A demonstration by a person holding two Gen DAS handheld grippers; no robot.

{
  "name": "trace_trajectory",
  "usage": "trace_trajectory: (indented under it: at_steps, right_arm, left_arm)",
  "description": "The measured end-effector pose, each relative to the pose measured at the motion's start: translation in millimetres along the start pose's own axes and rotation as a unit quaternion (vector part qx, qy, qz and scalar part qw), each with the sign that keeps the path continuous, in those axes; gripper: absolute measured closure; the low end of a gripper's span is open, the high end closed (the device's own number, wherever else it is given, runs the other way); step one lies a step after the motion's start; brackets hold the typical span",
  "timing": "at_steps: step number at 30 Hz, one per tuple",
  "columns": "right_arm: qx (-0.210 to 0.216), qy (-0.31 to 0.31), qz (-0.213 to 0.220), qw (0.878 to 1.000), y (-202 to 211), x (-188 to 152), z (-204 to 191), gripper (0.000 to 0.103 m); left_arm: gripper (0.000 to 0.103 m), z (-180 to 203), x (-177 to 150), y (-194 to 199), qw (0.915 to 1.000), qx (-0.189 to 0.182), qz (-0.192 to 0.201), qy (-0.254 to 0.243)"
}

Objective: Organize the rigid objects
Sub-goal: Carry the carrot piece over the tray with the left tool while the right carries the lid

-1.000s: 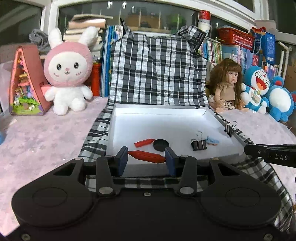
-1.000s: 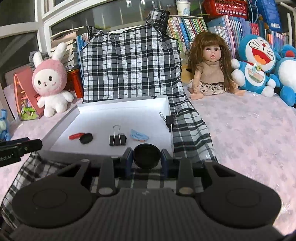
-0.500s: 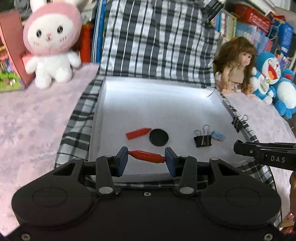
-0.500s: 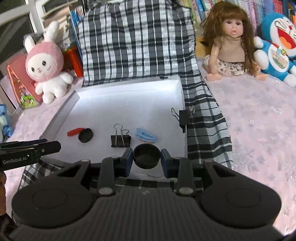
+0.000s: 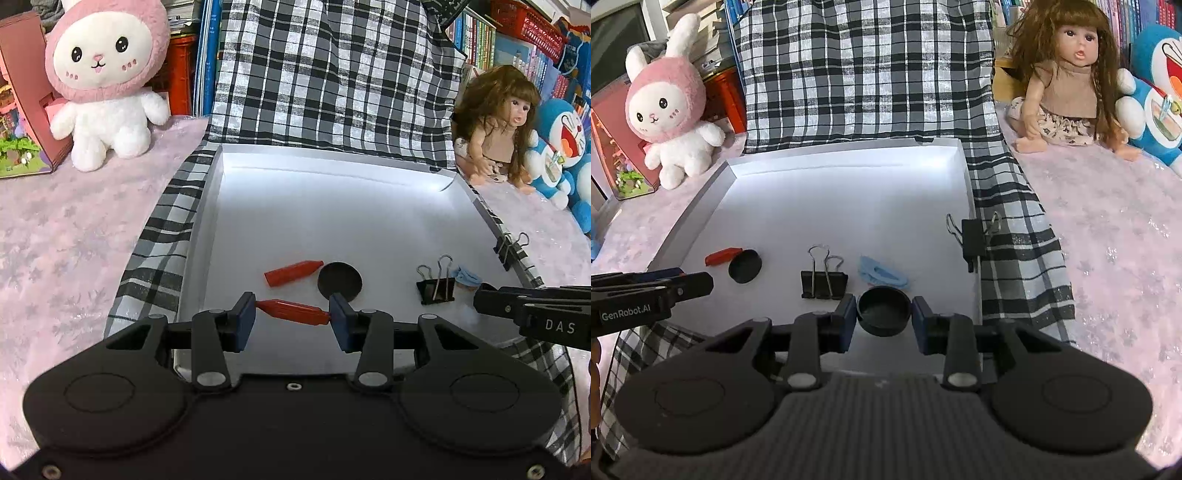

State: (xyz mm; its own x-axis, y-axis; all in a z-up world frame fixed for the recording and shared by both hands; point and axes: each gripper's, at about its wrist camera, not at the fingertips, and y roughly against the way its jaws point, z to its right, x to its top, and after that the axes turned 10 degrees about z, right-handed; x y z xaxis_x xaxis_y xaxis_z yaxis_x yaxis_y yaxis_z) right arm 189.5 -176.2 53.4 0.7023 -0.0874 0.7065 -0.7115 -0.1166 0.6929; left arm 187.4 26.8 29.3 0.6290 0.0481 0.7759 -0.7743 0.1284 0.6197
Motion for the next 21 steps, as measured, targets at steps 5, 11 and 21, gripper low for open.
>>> trace_trajectory:
  at_steps: [5, 11, 21]
  right_arm:
    - [-0.002, 0.003, -0.005, 1.0, -4.4, -0.4, -1.4, 0.065]
    - [-0.006, 0.009, -0.006, 1.0, -7.0, -2.1, -3.2, 0.065]
    - [-0.014, 0.02, 0.0, 1.0, -8.3, -4.1, -7.6, 0.065]
  left_arm:
    - [0.061, 1.2, -1.9, -5.6, 1.0, 0.006, 0.001, -0.005]
    - [0.061, 2.7, -4.9, -9.3, 1.0, 0.004, 0.004, -0.005]
    - [0.061, 5.5, -9.5, -11.4, 0.9998, 0.007, 0.012, -0.014]
